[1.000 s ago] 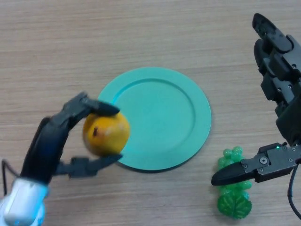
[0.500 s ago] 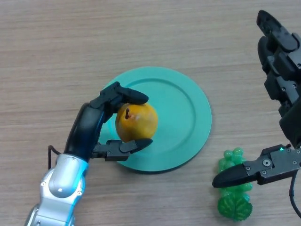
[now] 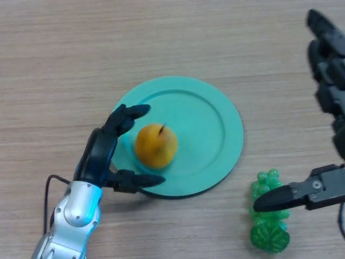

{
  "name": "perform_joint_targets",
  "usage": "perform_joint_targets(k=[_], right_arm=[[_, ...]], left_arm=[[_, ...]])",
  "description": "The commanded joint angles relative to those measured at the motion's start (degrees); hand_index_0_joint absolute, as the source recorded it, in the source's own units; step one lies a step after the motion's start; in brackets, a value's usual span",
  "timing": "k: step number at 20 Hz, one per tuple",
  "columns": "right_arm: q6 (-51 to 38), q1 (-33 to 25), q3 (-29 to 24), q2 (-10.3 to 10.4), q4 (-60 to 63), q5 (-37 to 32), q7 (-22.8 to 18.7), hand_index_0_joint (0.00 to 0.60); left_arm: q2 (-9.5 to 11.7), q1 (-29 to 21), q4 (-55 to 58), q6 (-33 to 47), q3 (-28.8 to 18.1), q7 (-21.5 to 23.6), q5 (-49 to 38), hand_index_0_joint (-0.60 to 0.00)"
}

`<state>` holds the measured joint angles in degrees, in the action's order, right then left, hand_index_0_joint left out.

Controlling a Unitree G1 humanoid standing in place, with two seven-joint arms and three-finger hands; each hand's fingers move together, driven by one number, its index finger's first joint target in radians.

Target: Pick up the yellow pear and place it on the plate

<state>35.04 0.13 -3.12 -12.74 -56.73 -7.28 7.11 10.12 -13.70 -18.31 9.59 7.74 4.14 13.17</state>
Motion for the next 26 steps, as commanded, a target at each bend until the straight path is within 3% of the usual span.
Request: perform_joint_targets(k=[1, 8, 13, 16, 18, 20, 23, 26], right_arm=[[-5.97, -1.59, -1.85, -1.19, -2.68, 0.68, 0.27, 0.000], [-5.74, -2.05, -0.96, -1.16, -1.79, -0.21, 0.09, 0.000], [-7.81, -2.93, 0.25, -1.31, 0.45, 1.81, 0.14, 0.000], [-9.78, -2.73, 1.05, -0.86, 1.62, 3.52, 0.19, 0.000], [-10.50, -2.90, 1.12, -0.80, 2.15, 3.96, 0.38, 0.000], [-11.04, -2.88, 1.71, -0.64, 2.98, 4.25, 0.36, 0.000], [-11.50, -2.02, 2.53, -0.51, 3.87, 4.27, 1.41, 0.000], [-10.81, -2.00, 2.04, -0.51, 3.68, 3.67, 1.85, 0.000]], left_arm=[[0.77, -1.63, 7.88, 2.14, -1.78, 0.97, -0.11, 0.000], [1.66, 4.07, 39.67, -12.38, -6.31, -9.68, -4.79, 0.000], [5.00, 9.37, 58.84, -22.85, -14.44, -16.55, -16.99, 0.000], [6.40, 10.85, 61.86, -24.56, -20.48, -17.35, -24.50, 0.000], [6.50, 13.79, 60.12, -21.24, -22.77, -19.89, -25.62, 0.000], [5.27, 16.61, 58.45, -16.76, -24.59, -20.91, -26.24, 0.000], [6.40, 16.84, 62.07, -24.09, -27.98, -22.31, -29.76, 0.000], [6.08, 16.31, 62.59, -25.83, -27.49, -22.47, -29.67, 0.000]])
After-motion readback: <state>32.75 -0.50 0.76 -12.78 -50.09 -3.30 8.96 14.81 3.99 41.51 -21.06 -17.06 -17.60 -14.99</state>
